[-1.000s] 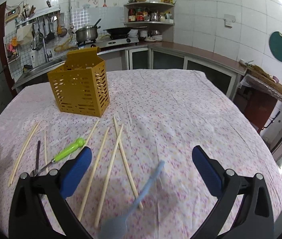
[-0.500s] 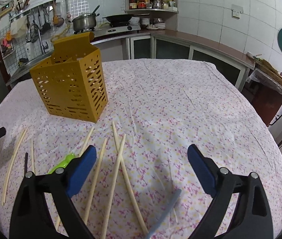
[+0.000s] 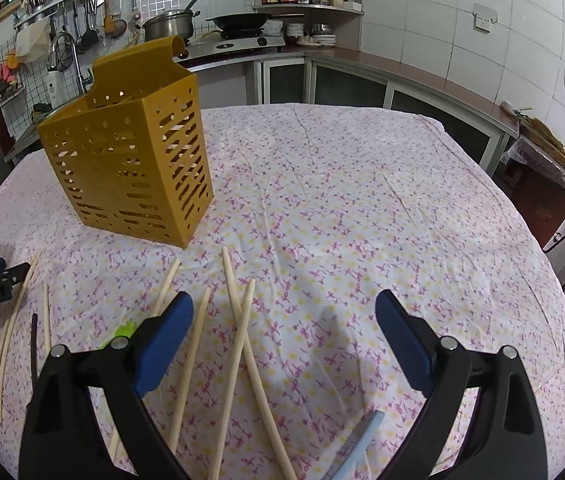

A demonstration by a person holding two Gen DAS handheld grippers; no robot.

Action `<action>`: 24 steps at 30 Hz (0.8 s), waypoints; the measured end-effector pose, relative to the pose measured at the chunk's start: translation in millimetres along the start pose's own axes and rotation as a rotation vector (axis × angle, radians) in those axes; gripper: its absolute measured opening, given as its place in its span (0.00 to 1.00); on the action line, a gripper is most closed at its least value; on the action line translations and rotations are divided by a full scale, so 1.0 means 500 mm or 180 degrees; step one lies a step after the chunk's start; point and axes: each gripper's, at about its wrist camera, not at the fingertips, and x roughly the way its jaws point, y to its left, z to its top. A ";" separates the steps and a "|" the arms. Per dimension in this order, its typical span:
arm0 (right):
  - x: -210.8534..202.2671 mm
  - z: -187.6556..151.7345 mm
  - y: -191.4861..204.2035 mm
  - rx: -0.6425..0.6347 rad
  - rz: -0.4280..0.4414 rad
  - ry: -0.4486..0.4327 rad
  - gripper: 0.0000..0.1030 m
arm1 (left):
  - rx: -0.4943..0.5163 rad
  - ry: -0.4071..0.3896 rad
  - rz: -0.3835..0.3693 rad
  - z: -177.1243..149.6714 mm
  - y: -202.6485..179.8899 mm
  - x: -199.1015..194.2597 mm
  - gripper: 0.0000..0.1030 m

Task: Organize utensils
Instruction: 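Lower the left tool and grasp a wooden chopstick while the right tool grasps another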

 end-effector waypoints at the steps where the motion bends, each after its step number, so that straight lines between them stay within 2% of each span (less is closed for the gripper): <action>1: 0.002 0.001 0.003 -0.0022 -0.0012 0.0000 0.88 | 0.0025 -0.0005 0.0013 -0.001 0.000 0.001 0.73; 3: 0.006 0.001 0.005 -0.0034 -0.0027 0.0009 0.88 | -0.0018 0.0009 -0.0021 -0.001 0.007 0.002 0.72; 5: 0.011 0.002 0.009 -0.0047 -0.0028 0.0034 0.88 | -0.0095 0.0035 -0.0097 -0.006 0.012 -0.002 0.65; 9: 0.024 0.003 0.017 -0.0047 -0.0015 0.0076 0.88 | -0.0019 0.0024 -0.0309 -0.003 -0.009 -0.011 0.55; 14: 0.031 0.005 0.022 -0.0052 0.0015 0.0077 0.88 | -0.0017 0.0000 -0.0225 -0.009 -0.028 -0.010 0.47; 16: 0.031 0.007 0.024 -0.0044 0.0013 0.0068 0.88 | -0.0070 -0.0021 -0.0218 -0.008 -0.025 -0.014 0.28; 18: 0.035 0.007 0.021 -0.0029 0.0014 0.0072 0.88 | -0.0085 -0.0039 -0.0215 -0.005 -0.023 -0.016 0.15; 24: 0.044 0.003 0.007 0.0002 0.0018 0.0087 0.88 | -0.0016 -0.0131 -0.0246 -0.004 -0.041 -0.029 0.13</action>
